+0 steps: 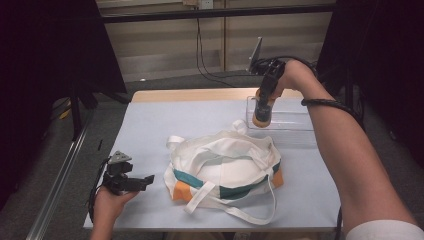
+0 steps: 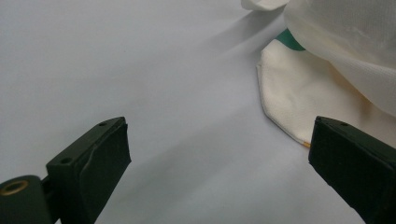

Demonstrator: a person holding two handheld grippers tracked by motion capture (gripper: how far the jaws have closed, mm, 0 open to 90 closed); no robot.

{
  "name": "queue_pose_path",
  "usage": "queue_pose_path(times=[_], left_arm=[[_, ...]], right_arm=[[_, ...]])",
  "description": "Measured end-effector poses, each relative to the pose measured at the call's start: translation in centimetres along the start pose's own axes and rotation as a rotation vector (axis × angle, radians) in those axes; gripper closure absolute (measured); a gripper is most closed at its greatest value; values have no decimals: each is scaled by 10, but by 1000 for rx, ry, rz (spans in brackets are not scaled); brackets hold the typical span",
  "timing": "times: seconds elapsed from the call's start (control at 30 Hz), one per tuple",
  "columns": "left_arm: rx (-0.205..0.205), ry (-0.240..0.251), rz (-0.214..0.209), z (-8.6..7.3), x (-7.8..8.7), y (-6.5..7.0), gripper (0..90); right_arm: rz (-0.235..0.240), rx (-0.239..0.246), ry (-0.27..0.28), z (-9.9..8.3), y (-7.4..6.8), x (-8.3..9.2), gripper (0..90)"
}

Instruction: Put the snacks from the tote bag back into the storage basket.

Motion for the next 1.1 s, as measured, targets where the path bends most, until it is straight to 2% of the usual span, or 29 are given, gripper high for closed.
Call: queue_pose_path(times=[0.13,0.17,0.3,0.47,0.63,0.67,0.83,0.87,0.9,0.97,1.0,1.07,1.1], left_arm=[[-11,-8,2,0,0,-1,54],[2,-2,3,0,0,0,54],[-10,-10,3,0,1,-1,55],[4,9,5,0,1,-1,55],[3,1,5,0,1,-1,55],[4,4,5,0,1,-1,55],[3,5,7,0,1,-1,55],[7,8,3,0,1,0,55],[2,5,7,0,1,-1,55],[-9,1,1,0,0,-1,55],[-9,-3,-1,0,1,-1,55],[-9,-1,2,0,0,0,55],[-9,0,3,0,0,0,55]], right_arm=[[1,9,-1,2,0,-3,305],[2,11,0,2,-1,-4,305],[7,14,-5,5,-3,-8,305],[8,18,-12,7,-6,-12,305],[3,35,-10,8,-6,-15,305],[5,22,-16,9,-7,-14,305],[5,25,-18,9,-7,-18,305],[2,40,-13,9,-6,-19,305],[5,26,-18,9,-7,-19,305],[0,41,-17,9,-6,-20,305],[3,25,-23,9,-7,-21,305],[2,42,-16,9,-6,-22,305],[4,30,-21,9,-7,-22,305]])
Point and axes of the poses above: each handheld gripper's, and its own axes: x roughly backward along the jaws, z roughly out of its top, y roughly to its right, the point moved 3 cm from there along -x, roughly forward along the jaws, and after that the axes turned 6 degrees about -x, right-handed, at the moved point
